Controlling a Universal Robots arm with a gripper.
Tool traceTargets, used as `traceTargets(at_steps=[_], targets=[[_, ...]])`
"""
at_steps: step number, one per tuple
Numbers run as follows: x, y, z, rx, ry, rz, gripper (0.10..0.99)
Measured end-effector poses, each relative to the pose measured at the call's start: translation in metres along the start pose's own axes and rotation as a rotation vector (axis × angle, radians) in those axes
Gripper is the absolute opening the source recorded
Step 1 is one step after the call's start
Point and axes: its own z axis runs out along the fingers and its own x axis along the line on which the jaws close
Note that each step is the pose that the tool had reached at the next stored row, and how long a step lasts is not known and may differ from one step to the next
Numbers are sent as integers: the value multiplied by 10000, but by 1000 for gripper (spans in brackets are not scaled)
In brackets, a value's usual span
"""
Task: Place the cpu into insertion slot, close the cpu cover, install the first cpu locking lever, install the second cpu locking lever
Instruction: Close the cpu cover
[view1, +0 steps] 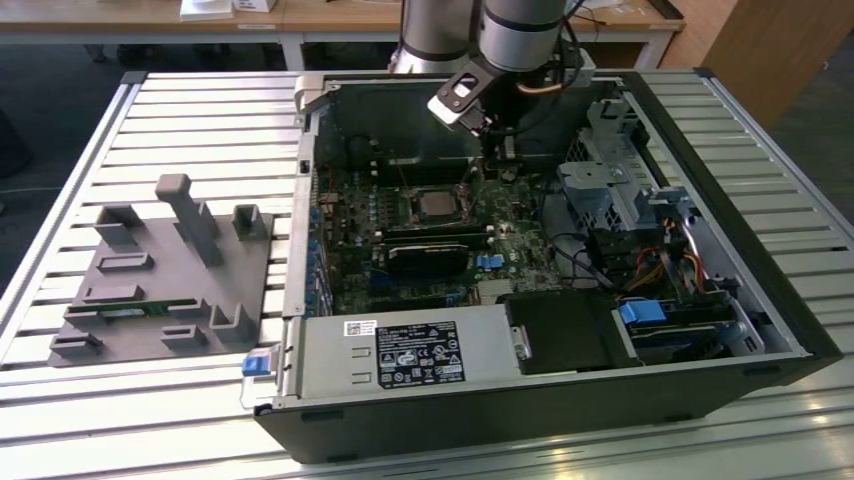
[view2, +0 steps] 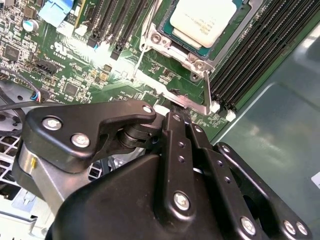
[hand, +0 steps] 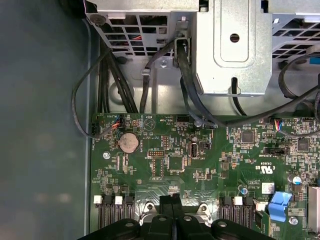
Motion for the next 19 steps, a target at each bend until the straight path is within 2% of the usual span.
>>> traceTargets(at_steps=[19], targets=[[0, -54, -1, 0, 0, 0, 106]])
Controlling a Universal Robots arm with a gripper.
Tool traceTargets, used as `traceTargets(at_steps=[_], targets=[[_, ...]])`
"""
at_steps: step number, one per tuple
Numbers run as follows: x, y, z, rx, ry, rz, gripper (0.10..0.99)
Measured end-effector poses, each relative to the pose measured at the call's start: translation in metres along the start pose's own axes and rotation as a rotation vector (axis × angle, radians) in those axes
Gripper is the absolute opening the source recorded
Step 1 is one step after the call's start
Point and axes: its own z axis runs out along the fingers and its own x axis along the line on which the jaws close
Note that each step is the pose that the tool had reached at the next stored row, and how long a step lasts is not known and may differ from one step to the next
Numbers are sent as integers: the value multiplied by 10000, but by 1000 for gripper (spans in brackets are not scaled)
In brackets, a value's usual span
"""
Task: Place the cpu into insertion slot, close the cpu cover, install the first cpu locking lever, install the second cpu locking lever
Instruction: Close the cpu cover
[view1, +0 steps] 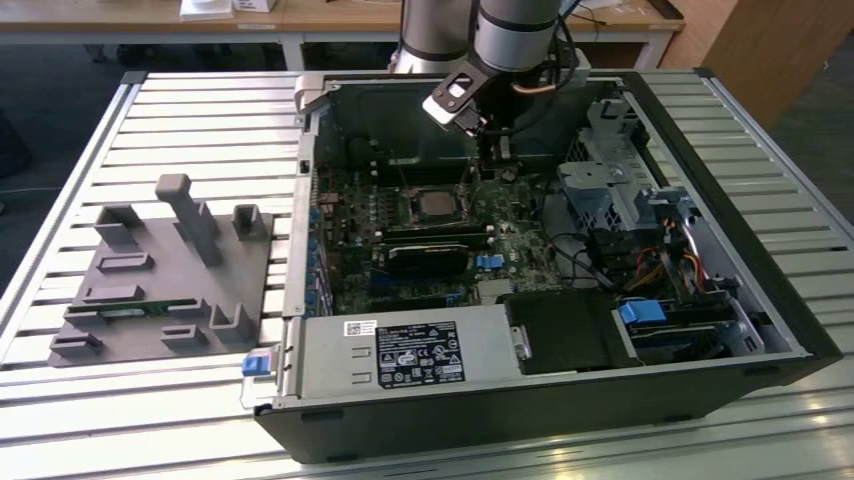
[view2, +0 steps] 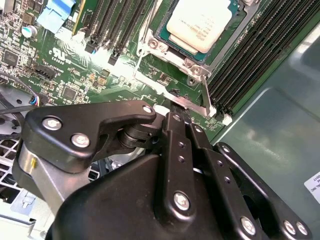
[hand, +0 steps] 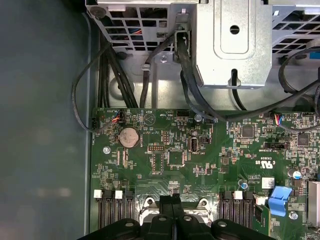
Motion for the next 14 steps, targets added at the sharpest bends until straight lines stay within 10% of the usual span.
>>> traceTargets(at_steps=[14], targets=[[0, -49, -1, 0, 0, 0, 106]])
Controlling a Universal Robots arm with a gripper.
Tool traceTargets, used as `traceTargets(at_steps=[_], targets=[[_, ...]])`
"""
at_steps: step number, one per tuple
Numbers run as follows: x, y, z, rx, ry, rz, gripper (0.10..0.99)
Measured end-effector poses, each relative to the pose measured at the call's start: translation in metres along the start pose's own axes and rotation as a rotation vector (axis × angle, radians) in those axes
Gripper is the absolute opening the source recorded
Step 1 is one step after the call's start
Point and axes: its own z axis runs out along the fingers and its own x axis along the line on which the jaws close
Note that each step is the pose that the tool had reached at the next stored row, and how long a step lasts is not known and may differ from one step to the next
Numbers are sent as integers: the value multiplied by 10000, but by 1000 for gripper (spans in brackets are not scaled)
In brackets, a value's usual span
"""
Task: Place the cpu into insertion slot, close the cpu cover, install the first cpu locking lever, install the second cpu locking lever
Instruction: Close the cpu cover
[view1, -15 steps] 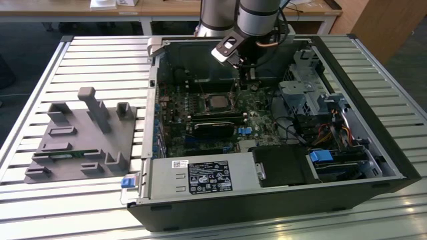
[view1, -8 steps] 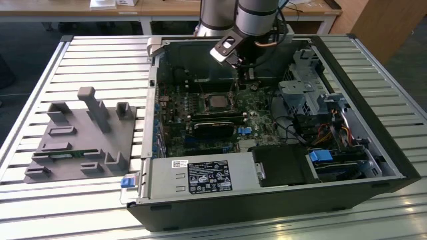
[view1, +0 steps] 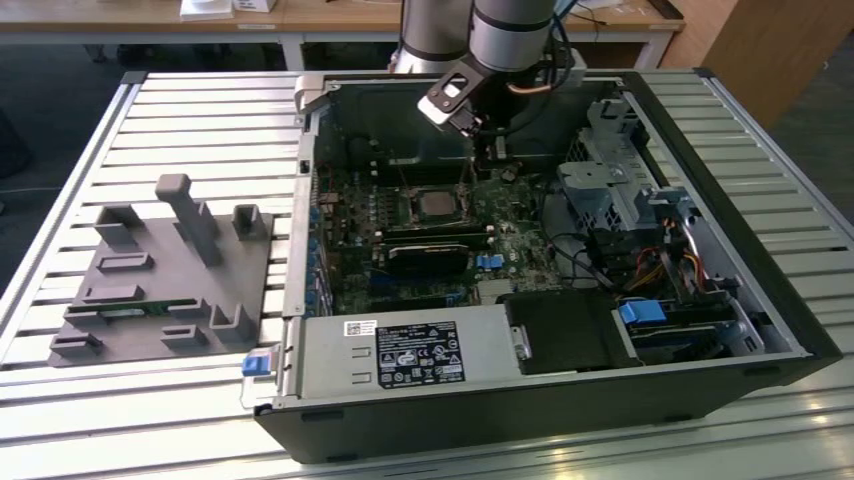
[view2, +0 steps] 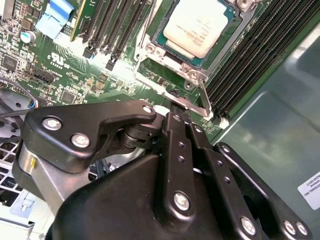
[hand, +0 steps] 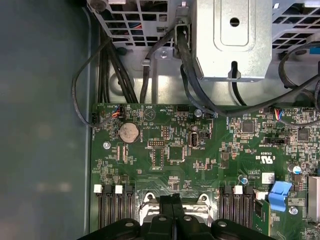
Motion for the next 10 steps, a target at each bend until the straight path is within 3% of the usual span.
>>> traceTargets(at_steps=[10], targets=[[0, -32, 0, 0, 0, 0, 106]])
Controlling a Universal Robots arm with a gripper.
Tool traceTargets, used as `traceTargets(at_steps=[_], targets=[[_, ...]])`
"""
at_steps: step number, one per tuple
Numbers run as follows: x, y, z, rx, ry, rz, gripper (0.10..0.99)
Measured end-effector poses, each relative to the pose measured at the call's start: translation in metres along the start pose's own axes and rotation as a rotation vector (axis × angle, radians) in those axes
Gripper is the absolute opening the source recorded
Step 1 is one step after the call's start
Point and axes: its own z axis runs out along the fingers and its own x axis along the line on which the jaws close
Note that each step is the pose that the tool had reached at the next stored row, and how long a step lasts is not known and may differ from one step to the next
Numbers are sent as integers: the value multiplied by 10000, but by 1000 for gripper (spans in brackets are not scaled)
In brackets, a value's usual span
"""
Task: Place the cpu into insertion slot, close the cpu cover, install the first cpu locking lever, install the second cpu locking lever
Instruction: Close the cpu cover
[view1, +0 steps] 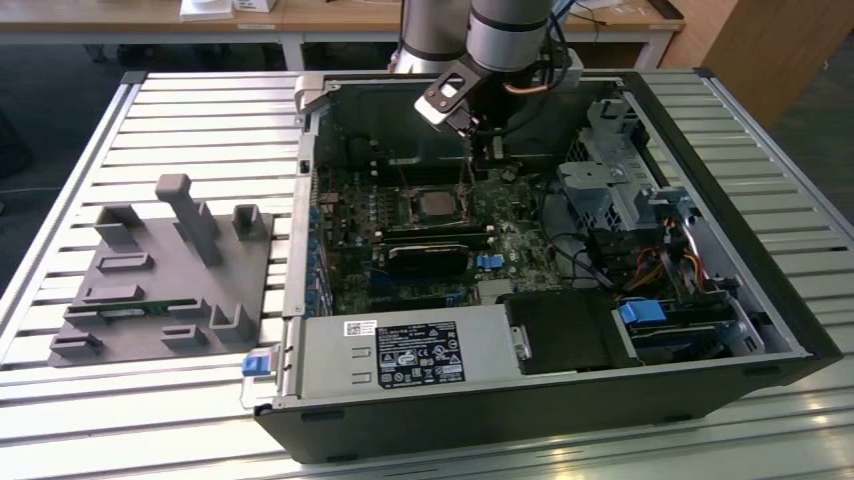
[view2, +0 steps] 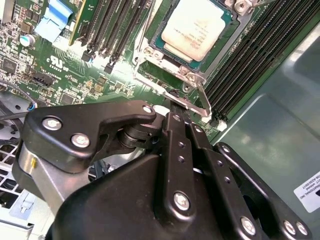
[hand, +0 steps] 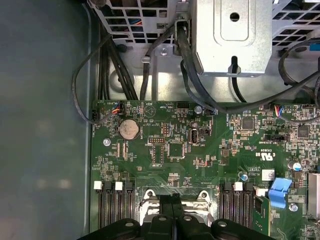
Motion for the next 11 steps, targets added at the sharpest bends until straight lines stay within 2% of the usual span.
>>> traceTargets(at_steps=[11], targets=[[0, -67, 4, 0, -2, 0, 106]])
